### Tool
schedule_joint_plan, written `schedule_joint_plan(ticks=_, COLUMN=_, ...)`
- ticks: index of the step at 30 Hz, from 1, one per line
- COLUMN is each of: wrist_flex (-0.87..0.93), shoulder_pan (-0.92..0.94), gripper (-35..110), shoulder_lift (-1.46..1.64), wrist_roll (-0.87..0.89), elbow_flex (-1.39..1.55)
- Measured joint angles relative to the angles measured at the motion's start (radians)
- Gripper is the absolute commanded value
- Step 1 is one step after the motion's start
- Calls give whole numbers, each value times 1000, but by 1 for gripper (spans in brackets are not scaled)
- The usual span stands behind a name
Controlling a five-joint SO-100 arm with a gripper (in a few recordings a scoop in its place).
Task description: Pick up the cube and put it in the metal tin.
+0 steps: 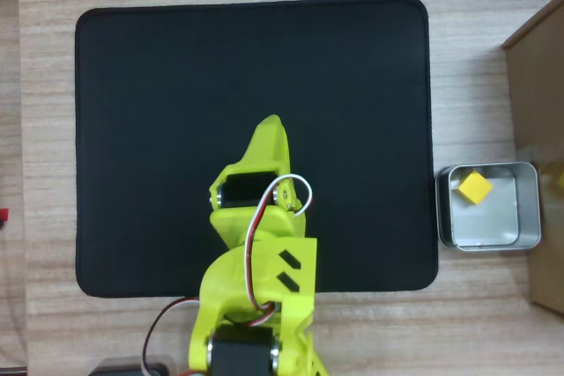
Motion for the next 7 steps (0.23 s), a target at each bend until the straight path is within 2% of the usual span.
schedule_joint_plan(ticks=7, wrist_flex=83, shoulder_pan=52, gripper=0, shoulder_lift=6, wrist_roll=71, elbow_flex=17)
